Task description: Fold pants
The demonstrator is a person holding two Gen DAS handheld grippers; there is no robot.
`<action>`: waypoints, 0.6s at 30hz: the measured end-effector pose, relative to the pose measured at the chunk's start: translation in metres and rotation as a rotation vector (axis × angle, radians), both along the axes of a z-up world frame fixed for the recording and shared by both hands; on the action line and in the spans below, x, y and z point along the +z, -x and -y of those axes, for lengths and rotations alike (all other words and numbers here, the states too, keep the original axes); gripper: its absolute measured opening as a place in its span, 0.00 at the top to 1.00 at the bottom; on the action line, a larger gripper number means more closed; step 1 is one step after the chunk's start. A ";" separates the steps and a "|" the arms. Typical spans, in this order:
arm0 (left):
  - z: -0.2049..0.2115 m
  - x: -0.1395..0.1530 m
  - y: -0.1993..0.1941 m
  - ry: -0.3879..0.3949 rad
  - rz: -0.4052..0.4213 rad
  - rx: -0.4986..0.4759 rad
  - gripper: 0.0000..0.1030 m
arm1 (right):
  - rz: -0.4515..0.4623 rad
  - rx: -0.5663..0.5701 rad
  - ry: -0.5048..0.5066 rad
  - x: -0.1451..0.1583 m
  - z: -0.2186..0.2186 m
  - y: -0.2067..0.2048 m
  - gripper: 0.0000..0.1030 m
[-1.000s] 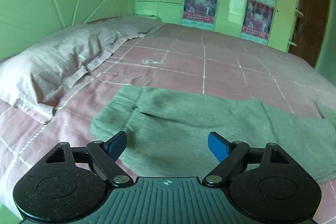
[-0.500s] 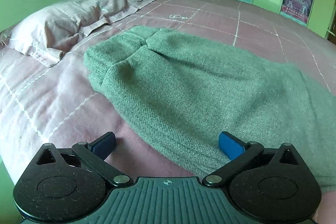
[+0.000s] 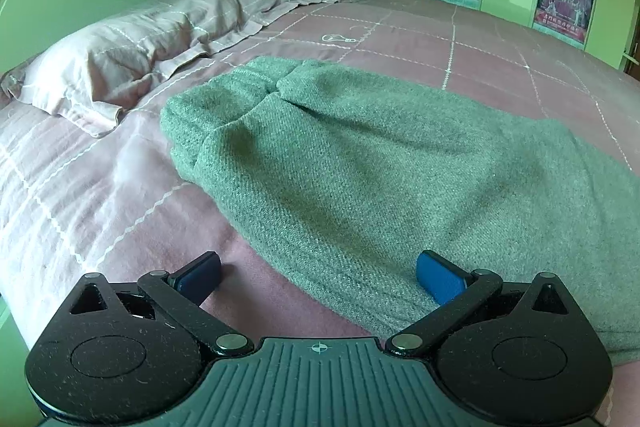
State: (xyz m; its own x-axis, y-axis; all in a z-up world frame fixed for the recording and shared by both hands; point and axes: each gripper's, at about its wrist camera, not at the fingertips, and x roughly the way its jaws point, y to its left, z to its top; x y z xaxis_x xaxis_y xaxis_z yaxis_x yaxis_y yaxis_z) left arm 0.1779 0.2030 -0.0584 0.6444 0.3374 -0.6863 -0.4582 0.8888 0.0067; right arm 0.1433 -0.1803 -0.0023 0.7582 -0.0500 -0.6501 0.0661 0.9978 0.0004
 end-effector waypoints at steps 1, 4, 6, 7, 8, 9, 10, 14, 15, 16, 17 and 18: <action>-0.001 0.000 0.000 0.003 0.000 0.000 0.00 | -0.003 0.004 0.033 0.000 -0.003 -0.011 0.81; -0.002 0.000 0.000 0.007 0.001 -0.002 0.00 | -0.063 0.020 0.144 -0.010 -0.008 -0.042 0.81; -0.002 0.001 0.000 0.007 -0.003 -0.005 0.00 | -0.088 0.013 0.151 -0.012 0.001 -0.049 1.00; -0.002 0.000 0.000 0.010 -0.002 -0.005 0.00 | -0.065 -0.015 0.108 -0.004 0.013 -0.044 1.00; -0.003 0.000 0.000 0.013 -0.001 -0.004 0.00 | -0.032 -0.038 0.081 0.004 0.020 -0.035 1.00; -0.003 0.000 0.000 0.015 0.000 -0.003 0.00 | 0.009 -0.052 0.063 0.012 0.026 -0.021 1.00; -0.003 -0.001 0.000 0.015 0.000 -0.003 0.00 | 0.035 -0.064 0.056 0.018 0.031 -0.007 1.00; -0.003 -0.001 0.000 0.016 0.002 -0.003 0.00 | -0.026 -0.218 -0.124 -0.004 0.071 0.033 1.00; -0.003 -0.001 0.000 0.017 0.002 -0.003 0.00 | -0.059 -0.267 -0.163 -0.015 0.082 0.038 1.00; -0.002 -0.001 0.000 0.018 0.002 -0.003 0.00 | -0.095 -0.304 -0.217 -0.025 0.094 0.043 1.00; -0.002 -0.001 0.000 0.018 0.001 -0.003 0.00 | -0.074 -0.306 -0.261 -0.027 0.101 0.049 1.00; -0.002 -0.001 0.000 0.018 0.000 -0.004 0.00 | -0.028 -0.296 -0.252 -0.022 0.102 0.054 0.95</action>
